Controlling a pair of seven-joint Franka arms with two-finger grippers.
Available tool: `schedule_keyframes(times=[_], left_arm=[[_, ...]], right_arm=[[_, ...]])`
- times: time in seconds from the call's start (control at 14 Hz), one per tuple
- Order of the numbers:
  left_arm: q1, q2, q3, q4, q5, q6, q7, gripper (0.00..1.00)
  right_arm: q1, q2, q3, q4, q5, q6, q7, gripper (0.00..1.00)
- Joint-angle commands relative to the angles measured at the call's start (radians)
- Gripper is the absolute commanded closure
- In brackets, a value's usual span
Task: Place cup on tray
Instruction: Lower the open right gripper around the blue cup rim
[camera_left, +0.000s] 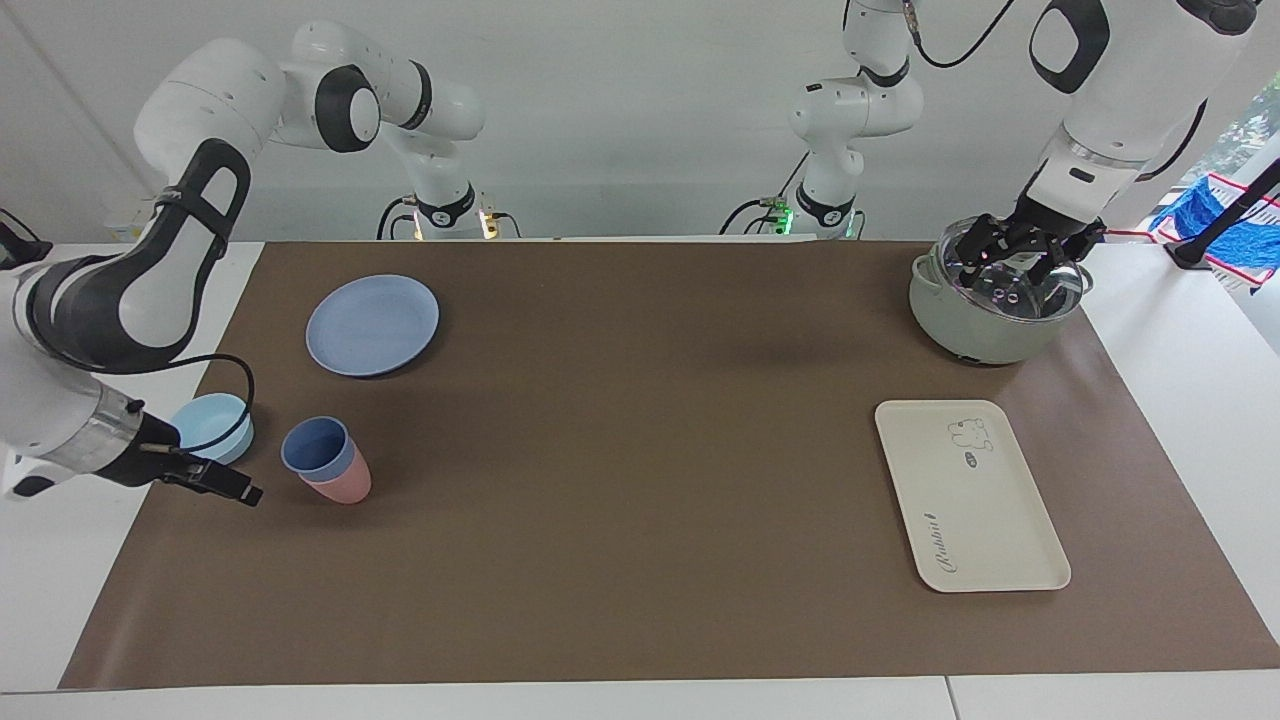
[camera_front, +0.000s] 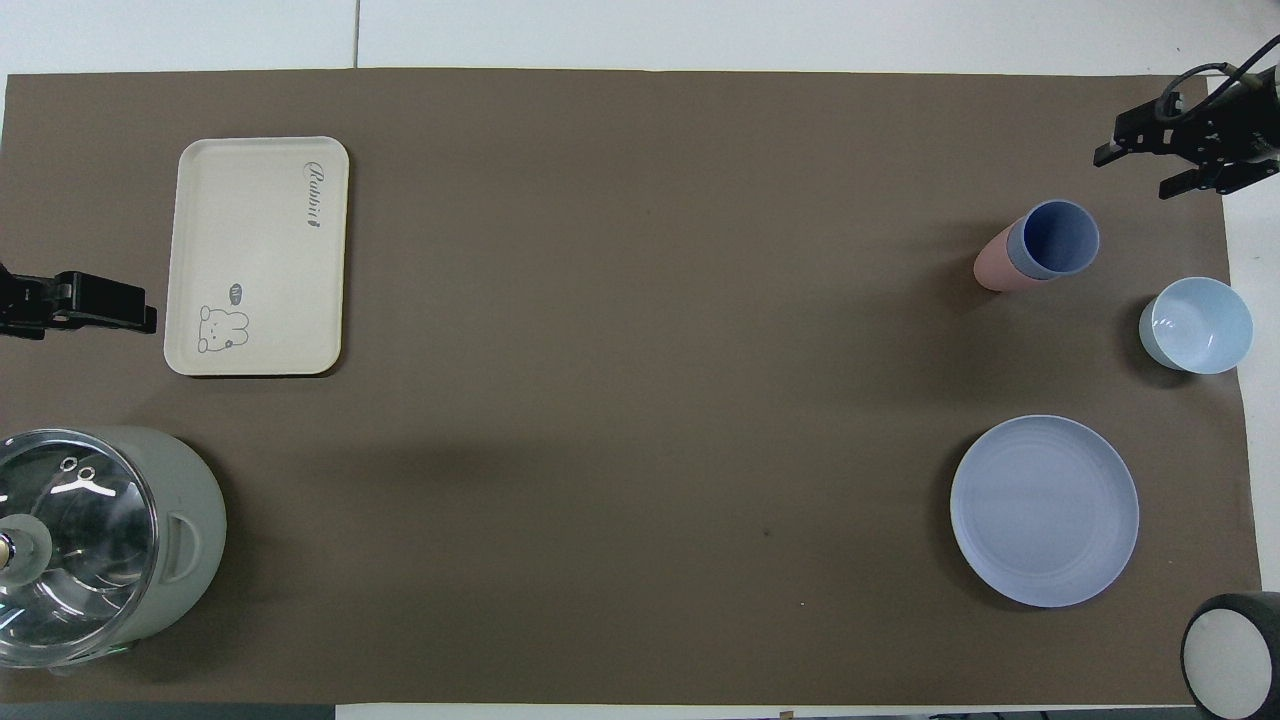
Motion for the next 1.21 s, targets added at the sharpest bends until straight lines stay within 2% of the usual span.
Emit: schedule_keyframes(times=[0.0, 0.29, 0.5, 0.86, 1.14], left_arm=[[0.001, -0.026, 0.005, -0.022, -0.013, -0.005, -0.007, 0.0], [0.001, -0.026, 0.005, -0.022, -0.013, -0.005, -0.007, 0.0], [0.001, -0.026, 0.005, -0.022, -0.013, -0.005, -0.007, 0.0], [0.001, -0.026, 0.005, -0.022, -0.013, -0.005, -0.007, 0.0], [0.001, -0.026, 0.005, -0.022, -0.013, -0.005, -0.007, 0.0]], right_arm=[[-0.026, 0.056, 0.013, 0.03, 0.051, 0.007, 0.068, 0.0], [-0.033, 0.086, 0.013, -0.008, 0.123, -0.028, 0.238, 0.0], [-0.02, 0.086, 0.012, -0.014, 0.114, -0.075, 0.318, 0.0], [-0.018, 0.066, 0.013, -0.05, 0.129, -0.161, 0.447, 0.0], [-0.02, 0.047, 0.015, -0.088, 0.133, -0.163, 0.498, 0.0]])
